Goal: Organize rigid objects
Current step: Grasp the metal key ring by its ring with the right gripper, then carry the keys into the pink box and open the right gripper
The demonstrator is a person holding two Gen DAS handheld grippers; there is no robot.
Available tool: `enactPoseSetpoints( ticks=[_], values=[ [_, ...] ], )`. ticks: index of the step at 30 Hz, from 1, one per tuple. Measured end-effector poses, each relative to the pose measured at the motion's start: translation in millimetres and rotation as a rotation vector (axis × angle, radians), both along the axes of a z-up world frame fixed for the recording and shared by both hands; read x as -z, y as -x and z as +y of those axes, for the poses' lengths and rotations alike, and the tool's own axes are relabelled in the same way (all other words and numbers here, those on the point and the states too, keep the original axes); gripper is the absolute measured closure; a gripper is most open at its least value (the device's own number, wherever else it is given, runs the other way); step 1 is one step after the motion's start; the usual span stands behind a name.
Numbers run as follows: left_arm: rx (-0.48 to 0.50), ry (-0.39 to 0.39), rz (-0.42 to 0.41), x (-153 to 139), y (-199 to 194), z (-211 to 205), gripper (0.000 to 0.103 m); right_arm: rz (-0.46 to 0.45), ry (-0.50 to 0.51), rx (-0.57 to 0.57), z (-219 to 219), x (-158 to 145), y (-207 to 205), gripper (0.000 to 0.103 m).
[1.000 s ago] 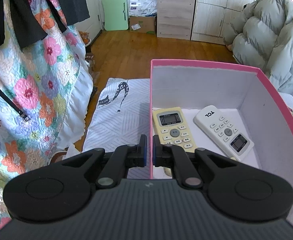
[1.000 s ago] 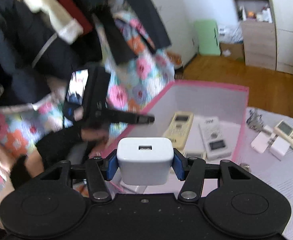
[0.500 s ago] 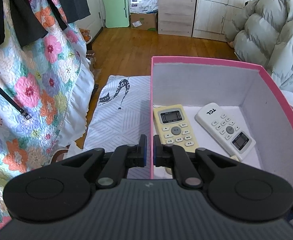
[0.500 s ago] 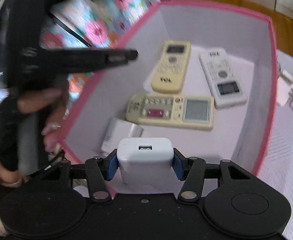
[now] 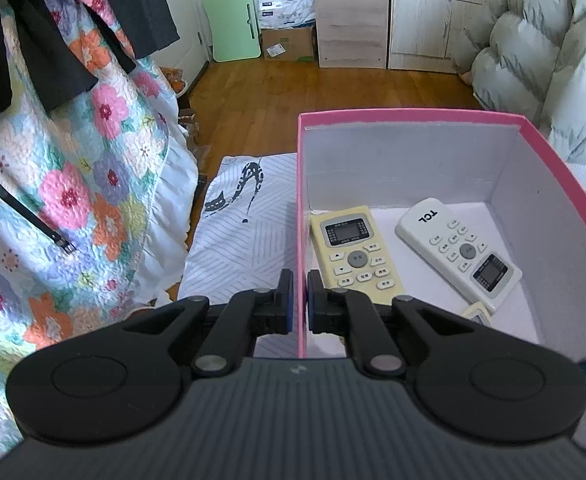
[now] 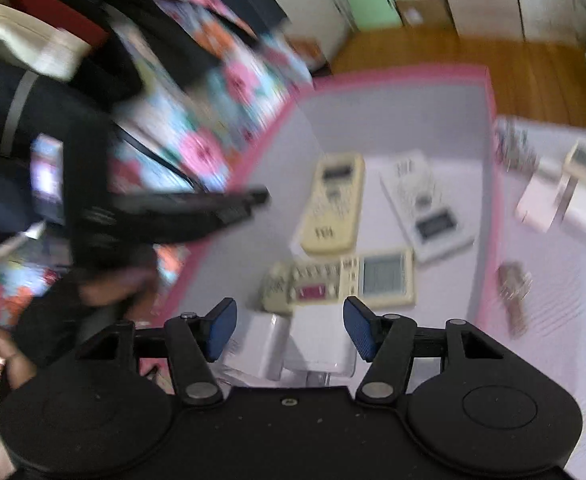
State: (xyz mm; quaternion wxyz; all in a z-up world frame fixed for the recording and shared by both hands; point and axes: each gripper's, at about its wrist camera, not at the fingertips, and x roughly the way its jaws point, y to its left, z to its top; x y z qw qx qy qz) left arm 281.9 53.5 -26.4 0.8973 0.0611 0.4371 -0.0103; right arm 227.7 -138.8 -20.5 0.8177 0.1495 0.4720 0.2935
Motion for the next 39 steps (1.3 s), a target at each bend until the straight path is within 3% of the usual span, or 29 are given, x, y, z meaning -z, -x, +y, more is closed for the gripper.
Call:
enactPoseSetpoints(
  ticks=[3, 5, 6, 10, 17, 19, 23, 29, 30, 32, 34, 36, 39],
  values=[
    [-0.007, 0.007, 0.005, 0, -1, 0, 0.096, -0.146, -0.033, 0.036, -35, -31, 18, 0.038],
    [-0.013, 0.030, 0.009, 0, -1, 3, 0.096, -0.279, -0.039, 0.079, -58, -43, 33, 0.030],
    [-0.018, 0.041, 0.013, 1, -1, 4, 0.096, -0.348, -0.025, 0.098, -68, -46, 39, 0.022],
    [0.002, 0.020, -0.003, 0, 2, 1, 0.099, -0.482, 0.105, 0.165, -95, -38, 47, 0.022],
    [0.043, -0.128, -0.024, 0, 4, -19, 0.096, -0.367, 0.209, 0.193, -117, 22, 20, 0.028],
    [0.044, -0.134, -0.026, -1, 5, -20, 0.096, -0.345, 0.239, 0.166, -111, 40, 11, 0.035],
    [0.041, -0.127, -0.027, -1, 4, -18, 0.096, -0.360, 0.408, 0.041, -88, 69, 8, 0.037],
    [0.056, -0.165, -0.032, 0, 6, -23, 0.095, -0.292, 0.383, -0.003, -78, 90, -15, 0.044],
    [0.059, -0.180, -0.032, 0, 6, -26, 0.094, -0.294, 0.368, 0.009, -80, 92, -19, 0.048],
    [0.066, -0.224, -0.036, 2, 7, -32, 0.092, -0.299, 0.367, -0.002, -80, 93, -21, 0.072],
    [0.072, -0.254, -0.042, 2, 8, -36, 0.092, -0.283, 0.374, 0.004, -78, 89, -19, 0.077],
    [0.068, -0.252, -0.049, 1, 8, -35, 0.092, -0.273, 0.348, 0.028, -79, 89, -18, 0.096],
    [0.066, -0.247, -0.058, 0, 9, -34, 0.092, -0.256, 0.299, 0.089, -86, 86, -14, 0.098]
  ],
)
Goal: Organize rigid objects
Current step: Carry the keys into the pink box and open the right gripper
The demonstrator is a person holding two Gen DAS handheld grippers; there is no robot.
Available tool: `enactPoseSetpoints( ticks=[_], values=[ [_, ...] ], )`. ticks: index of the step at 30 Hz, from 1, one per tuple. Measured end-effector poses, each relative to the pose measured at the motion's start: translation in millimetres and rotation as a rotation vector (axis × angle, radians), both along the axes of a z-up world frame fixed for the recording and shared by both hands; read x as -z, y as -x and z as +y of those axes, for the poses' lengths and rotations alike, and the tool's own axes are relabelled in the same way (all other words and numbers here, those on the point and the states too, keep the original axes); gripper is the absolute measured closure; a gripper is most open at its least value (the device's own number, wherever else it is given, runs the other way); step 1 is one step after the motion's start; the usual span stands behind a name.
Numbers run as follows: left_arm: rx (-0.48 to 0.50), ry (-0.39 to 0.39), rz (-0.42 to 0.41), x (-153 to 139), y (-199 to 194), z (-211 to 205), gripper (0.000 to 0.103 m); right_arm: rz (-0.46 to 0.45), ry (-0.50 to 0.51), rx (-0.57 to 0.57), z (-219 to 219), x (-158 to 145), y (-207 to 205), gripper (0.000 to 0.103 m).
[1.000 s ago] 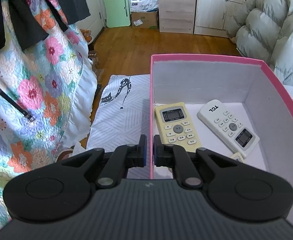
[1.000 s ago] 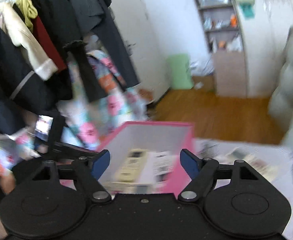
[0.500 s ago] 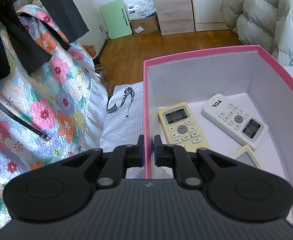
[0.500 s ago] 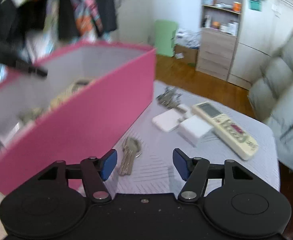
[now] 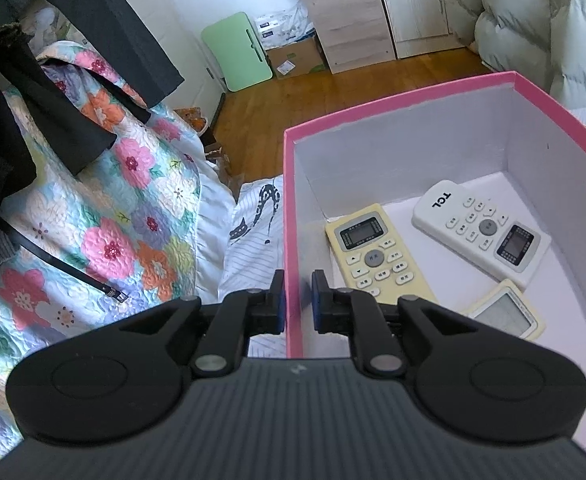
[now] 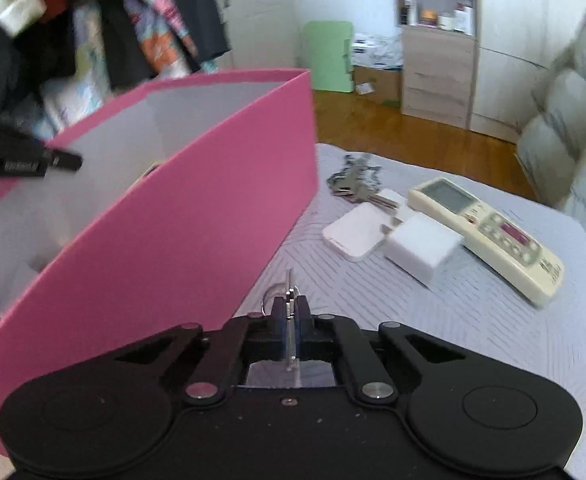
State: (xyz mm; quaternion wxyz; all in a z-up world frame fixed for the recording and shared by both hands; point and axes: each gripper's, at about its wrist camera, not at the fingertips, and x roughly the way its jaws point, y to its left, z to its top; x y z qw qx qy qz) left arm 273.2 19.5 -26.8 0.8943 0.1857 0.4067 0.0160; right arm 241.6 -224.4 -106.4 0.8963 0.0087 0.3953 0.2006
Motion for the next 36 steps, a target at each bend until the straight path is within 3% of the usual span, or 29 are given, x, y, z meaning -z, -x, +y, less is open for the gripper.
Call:
enactPoseSetpoints(
  ticks=[5, 12, 17, 22, 25, 28, 30, 36],
  values=[
    [0.012, -0.028, -0.024, -1, 3, -4, 0.092, -0.001, -0.096, 0.077, -16, -6, 8, 0.098],
    [0.003, 0.026, -0.020, -4, 2, 3, 0.094, -0.060, -0.178, 0.115, -26, -44, 22, 0.098],
    [-0.009, 0.072, -0.021, -5, 1, 9, 0.095, -0.159, -0.204, 0.089, -20, -90, 36, 0.098],
    [-0.015, 0.092, -0.023, -5, 2, 12, 0.096, -0.205, -0.262, -0.009, 2, -127, 37, 0.098],
    [-0.013, 0.081, -0.023, -5, 2, 12, 0.095, -0.148, -0.297, -0.068, 22, -135, 26, 0.098],
    [-0.011, 0.075, -0.023, -5, 2, 12, 0.095, 0.040, -0.294, -0.091, 50, -124, 0, 0.097],
    [-0.012, 0.080, -0.023, -5, 2, 11, 0.095, 0.102, -0.298, -0.101, 65, -111, -16, 0.097],
    [-0.013, 0.089, -0.021, -5, 2, 11, 0.096, 0.183, -0.151, -0.120, 111, -71, -57, 0.099]
  ],
)
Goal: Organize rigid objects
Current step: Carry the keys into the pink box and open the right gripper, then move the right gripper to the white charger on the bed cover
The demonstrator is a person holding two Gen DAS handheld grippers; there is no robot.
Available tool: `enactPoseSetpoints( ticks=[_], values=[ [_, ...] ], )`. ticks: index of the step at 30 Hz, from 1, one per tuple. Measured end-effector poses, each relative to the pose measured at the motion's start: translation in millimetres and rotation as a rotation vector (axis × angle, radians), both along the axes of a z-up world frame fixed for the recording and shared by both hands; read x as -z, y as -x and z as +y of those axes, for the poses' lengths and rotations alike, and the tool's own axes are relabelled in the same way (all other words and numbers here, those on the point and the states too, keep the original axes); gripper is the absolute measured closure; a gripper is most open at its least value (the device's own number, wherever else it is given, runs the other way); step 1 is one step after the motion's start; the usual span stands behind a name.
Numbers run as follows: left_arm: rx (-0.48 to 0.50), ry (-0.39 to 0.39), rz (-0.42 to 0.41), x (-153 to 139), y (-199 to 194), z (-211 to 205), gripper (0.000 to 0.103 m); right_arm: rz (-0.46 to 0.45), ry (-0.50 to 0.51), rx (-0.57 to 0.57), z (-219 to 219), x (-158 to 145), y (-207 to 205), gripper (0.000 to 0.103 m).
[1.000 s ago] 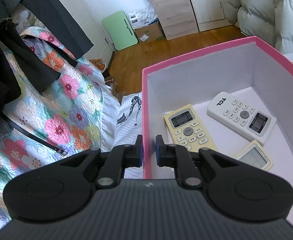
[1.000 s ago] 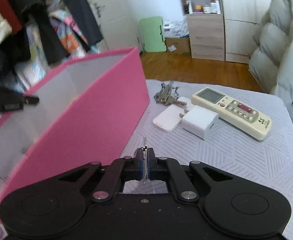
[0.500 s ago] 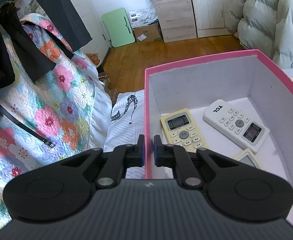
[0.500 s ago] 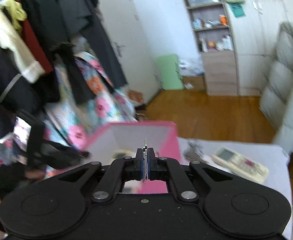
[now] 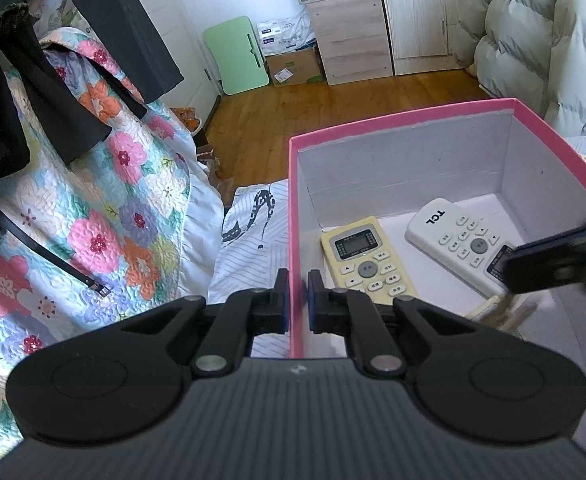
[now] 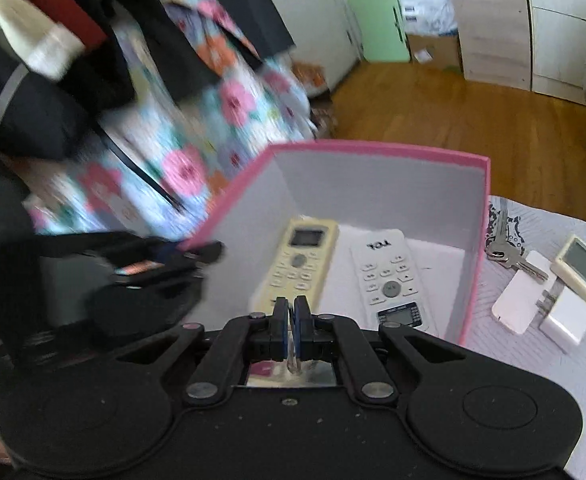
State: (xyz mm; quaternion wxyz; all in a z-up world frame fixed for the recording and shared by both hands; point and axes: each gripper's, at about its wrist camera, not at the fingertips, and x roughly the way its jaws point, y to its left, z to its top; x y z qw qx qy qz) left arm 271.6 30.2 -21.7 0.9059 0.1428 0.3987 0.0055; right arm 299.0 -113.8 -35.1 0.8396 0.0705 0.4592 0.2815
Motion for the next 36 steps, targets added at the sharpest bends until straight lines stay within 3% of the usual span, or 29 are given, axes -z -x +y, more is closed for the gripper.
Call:
enactPoseSetpoints(
  ticks=[3, 4, 7, 13, 18, 23, 29, 31, 36],
  values=[
    [0.000, 0.003, 0.000, 0, 0, 0, 0.096, -0.042, 0.067, 0.024, 8, 5, -9, 0.098],
    [0.000, 0.006, 0.001, 0, 0, 1, 0.096, -0.053, 0.069, 0.034, 6, 3, -9, 0.092],
    [-0.002, 0.015, 0.002, 0, 0, 2, 0.096, -0.120, 0.073, 0.066, -4, -9, 2, 0.091],
    [-0.004, 0.021, 0.017, 1, -3, 4, 0.096, -0.120, -0.096, 0.114, -61, -37, 44, 0.089],
    [-0.011, 0.054, 0.040, 1, -5, 8, 0.095, -0.175, -0.082, 0.186, -112, -49, 82, 0.083],
    [-0.017, 0.043, 0.038, 2, -5, 7, 0.095, -0.216, 0.003, 0.208, -144, -36, 100, 0.078],
    [-0.014, 0.014, 0.038, 3, -5, 2, 0.095, -0.242, 0.068, 0.190, -156, -14, 101, 0.060],
    [-0.013, 0.009, 0.039, 3, -5, 0, 0.095, -0.280, 0.101, 0.176, -157, -5, 92, 0.052],
    [-0.038, 0.031, 0.043, 2, -6, 2, 0.095, -0.282, 0.116, 0.137, -167, 19, 49, 0.050]
  ],
)
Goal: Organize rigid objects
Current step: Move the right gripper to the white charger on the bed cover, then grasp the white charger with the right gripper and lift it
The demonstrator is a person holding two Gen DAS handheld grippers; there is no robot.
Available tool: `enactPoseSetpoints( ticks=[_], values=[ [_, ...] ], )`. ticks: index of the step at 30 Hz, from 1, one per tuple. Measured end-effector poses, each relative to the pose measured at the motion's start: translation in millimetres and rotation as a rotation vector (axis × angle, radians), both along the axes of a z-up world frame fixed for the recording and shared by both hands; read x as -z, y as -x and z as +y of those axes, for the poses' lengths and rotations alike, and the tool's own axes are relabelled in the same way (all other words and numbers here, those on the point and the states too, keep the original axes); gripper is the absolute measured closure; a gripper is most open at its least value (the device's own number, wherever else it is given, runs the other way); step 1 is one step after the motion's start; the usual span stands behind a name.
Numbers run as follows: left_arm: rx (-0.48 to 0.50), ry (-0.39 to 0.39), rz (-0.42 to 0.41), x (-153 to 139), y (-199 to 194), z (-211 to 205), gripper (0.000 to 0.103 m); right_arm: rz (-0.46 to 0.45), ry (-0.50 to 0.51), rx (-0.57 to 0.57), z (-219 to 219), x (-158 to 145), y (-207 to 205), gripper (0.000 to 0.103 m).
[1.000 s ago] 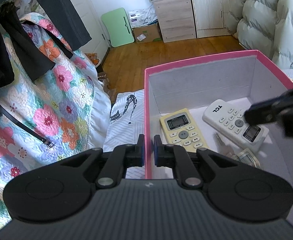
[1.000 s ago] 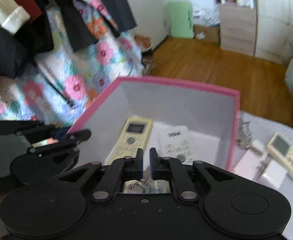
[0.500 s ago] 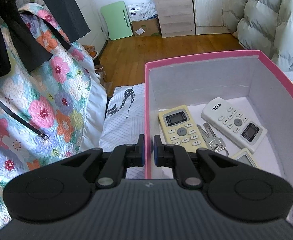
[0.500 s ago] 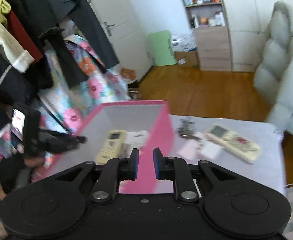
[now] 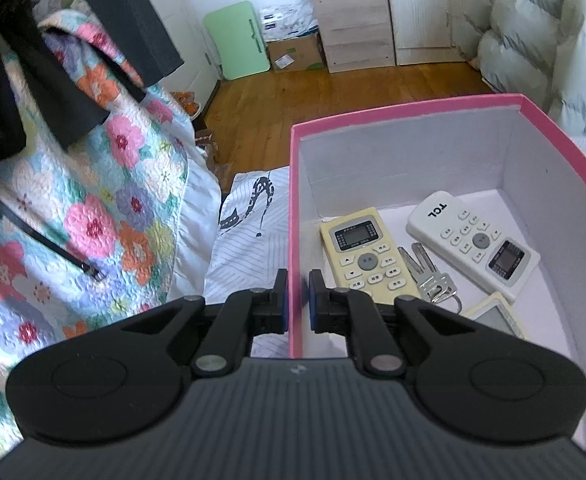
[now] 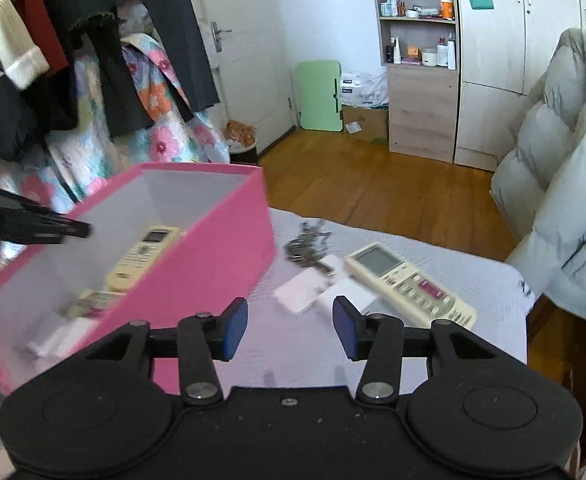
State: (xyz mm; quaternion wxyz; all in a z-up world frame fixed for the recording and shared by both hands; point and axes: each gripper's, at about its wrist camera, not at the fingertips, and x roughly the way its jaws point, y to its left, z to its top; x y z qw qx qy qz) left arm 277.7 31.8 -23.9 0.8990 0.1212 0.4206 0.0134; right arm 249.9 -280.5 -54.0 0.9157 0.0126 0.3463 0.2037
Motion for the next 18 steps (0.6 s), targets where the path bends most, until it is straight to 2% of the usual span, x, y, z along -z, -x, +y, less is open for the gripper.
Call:
enactPoseSetpoints(
  ticks=[5, 9, 12, 15, 18],
  values=[
    [-0.009, -0.041, -0.002, 3, -1, -6, 0.094, 0.004, 0.079, -0.043, 0, 26, -37, 0.050],
    [-0.025, -0.018, -0.006, 2, 0, -2, 0.094, 0.034, 0.097, -0.062, 0, 45, -53, 0.049],
    [-0.026, -0.030, -0.009, 2, 0, -3, 0.093, 0.012, 0.125, -0.046, 2, 52, -57, 0.048],
    [-0.025, -0.054, -0.013, 3, 1, -7, 0.093, 0.000, 0.138, -0.061, 5, 57, -59, 0.037],
    [-0.032, -0.046, -0.015, 2, 1, -6, 0.093, 0.007, 0.150, -0.060, 6, 65, -62, 0.037]
  ],
)
